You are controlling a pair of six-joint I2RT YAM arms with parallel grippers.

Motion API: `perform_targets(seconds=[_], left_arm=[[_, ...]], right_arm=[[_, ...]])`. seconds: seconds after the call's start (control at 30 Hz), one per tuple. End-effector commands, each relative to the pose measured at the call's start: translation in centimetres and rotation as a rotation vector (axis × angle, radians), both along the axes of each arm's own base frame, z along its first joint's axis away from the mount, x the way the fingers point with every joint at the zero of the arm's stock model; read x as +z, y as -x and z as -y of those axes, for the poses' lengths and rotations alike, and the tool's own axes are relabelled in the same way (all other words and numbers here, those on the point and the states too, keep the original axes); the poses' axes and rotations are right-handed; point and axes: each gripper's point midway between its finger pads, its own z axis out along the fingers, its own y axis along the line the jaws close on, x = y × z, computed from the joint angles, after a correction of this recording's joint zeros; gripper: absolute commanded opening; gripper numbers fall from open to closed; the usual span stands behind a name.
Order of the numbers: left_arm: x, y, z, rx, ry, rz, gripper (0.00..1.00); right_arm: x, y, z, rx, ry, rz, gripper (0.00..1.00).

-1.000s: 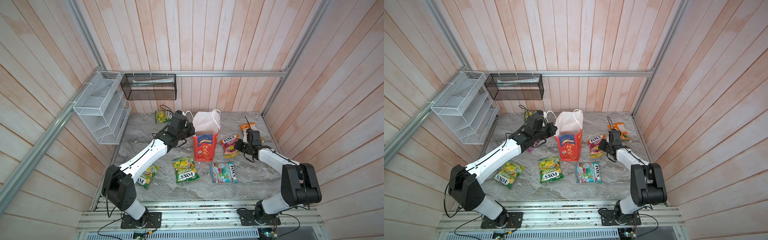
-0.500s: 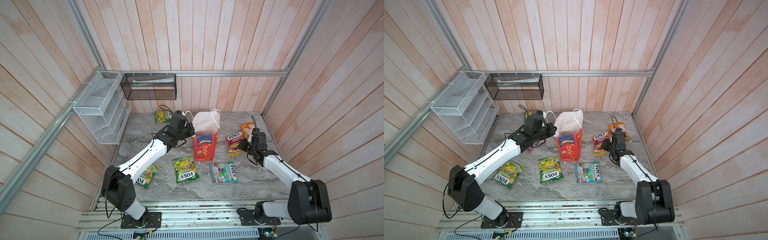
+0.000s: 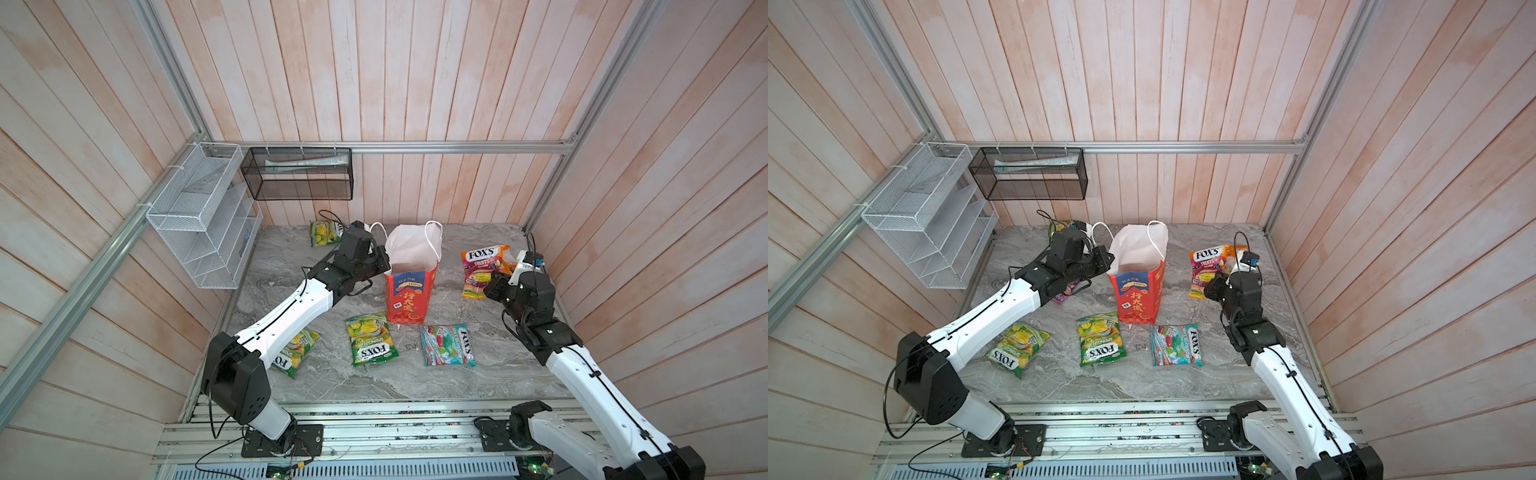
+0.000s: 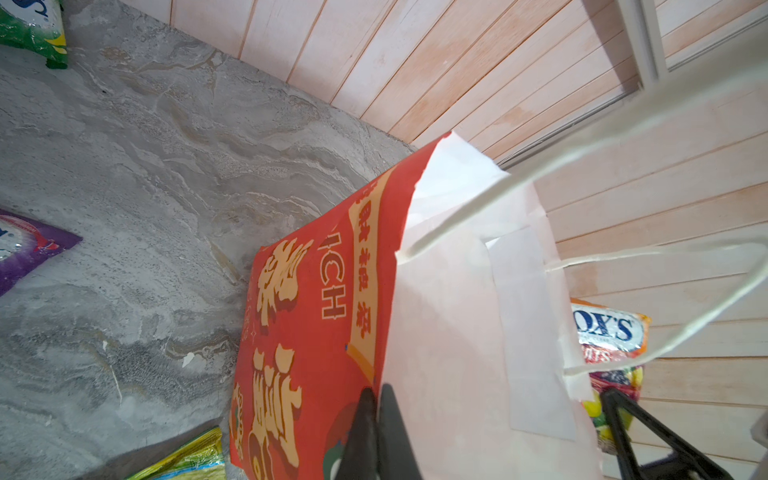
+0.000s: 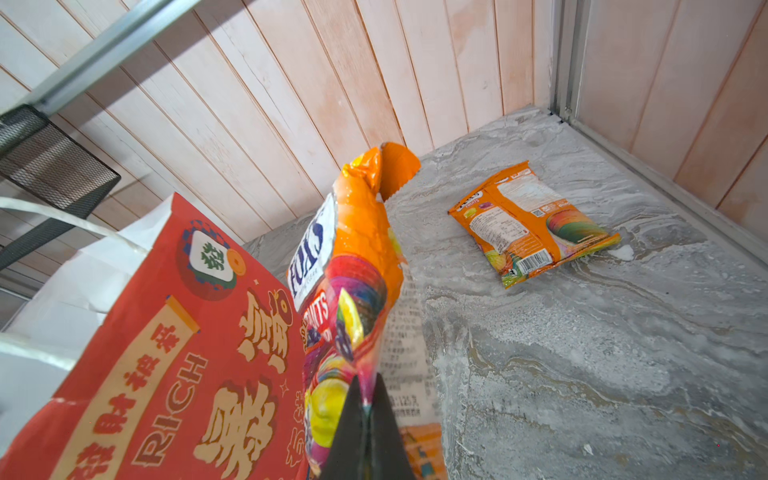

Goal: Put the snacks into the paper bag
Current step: 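Lift the Fox's Fruits packet with the right gripper and carry it over the bag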

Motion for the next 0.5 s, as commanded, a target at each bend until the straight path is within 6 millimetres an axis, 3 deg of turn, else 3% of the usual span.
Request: perform_targets(seconds=[0.0,0.23,0.47], left_arm=[[3.4,0.6,0.3,-0.02,0.044,0.061,0.0],[4.1,0.9,0.1,-0.016,0.046,0.079,0.0],[3.6,0.7,0.2,-0.016,0.039,0.073,0.0]], right_arm=[[6.2,1.4,-0.4,-0.003,-0.015,0.149,0.0],[12.4,4.3,-4.6,0.1,-0.072,0.268,0.0],[18.5,4.8,-9.7,0.153,-0.021,0.344,0.0]])
